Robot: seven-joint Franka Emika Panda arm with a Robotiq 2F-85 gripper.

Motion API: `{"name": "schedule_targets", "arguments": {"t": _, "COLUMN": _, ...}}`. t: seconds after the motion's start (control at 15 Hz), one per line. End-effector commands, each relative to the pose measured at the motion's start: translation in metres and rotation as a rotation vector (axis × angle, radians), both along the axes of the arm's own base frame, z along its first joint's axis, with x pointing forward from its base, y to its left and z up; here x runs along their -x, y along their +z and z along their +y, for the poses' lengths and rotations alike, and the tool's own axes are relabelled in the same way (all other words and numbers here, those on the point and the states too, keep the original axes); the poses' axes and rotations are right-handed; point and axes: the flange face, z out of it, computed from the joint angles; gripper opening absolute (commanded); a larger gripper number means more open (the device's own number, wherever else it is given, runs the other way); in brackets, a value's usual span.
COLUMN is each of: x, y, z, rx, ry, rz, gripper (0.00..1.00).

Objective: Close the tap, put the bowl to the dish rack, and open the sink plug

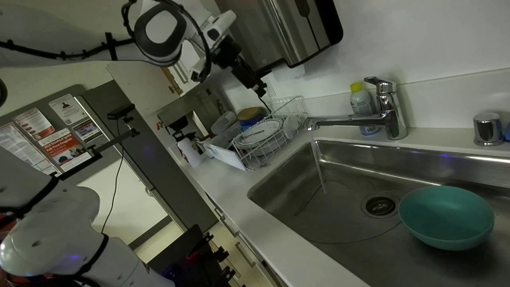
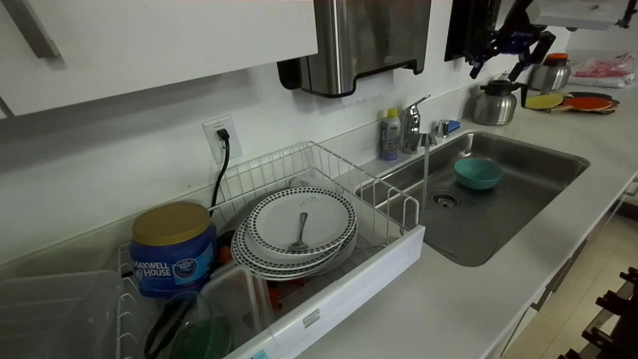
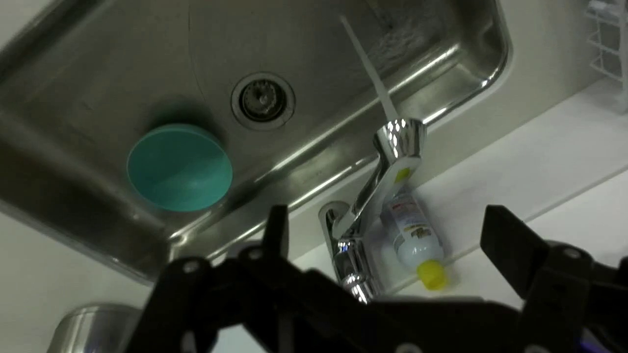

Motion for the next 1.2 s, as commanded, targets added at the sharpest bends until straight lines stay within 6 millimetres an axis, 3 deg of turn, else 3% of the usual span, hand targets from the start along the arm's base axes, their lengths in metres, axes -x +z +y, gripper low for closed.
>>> {"name": "schedule_targets", "arguments": {"t": 0.0, "x": -0.041, "y": 0.011, "z": -0.032, "rx": 0.087, "ry": 0.034, "rz": -0.039, "gripper": 1.0}}
{"name": "schedule_targets", "arguments": {"t": 0.2, "x": -0.071, "y": 0.004, "z": -0.041, "rx": 0.112, "ry": 0.079, "rz": -0.034, "gripper": 1.0}}
{"name": "schedule_targets", "arguments": {"t": 0.27, "x": -0.046, "y": 0.007, "z": -0.037, "rx": 0.088, "ry": 0.052, "rz": -0.026, "gripper": 1.0}}
{"name": "schedule_targets", "arguments": {"t": 0.47, "x": -0.054, "y": -0.001, "z": -0.039, "rx": 0.089, "ry": 0.056, "rz": -0.015, "gripper": 1.0}}
{"name": "schedule_targets", "arguments": {"t": 0.8, "x": -0.052, "y": 0.003, "z": -0.038, "rx": 0.09, "ry": 0.056, "rz": -0.022, "gripper": 1.0}}
{"name": "schedule_targets", "arguments": {"t": 1.13, "x": -0.084, "y": 0.022, "z": -0.054, "rx": 0.194, "ry": 0.146, "rz": -0.039, "gripper": 1.0}}
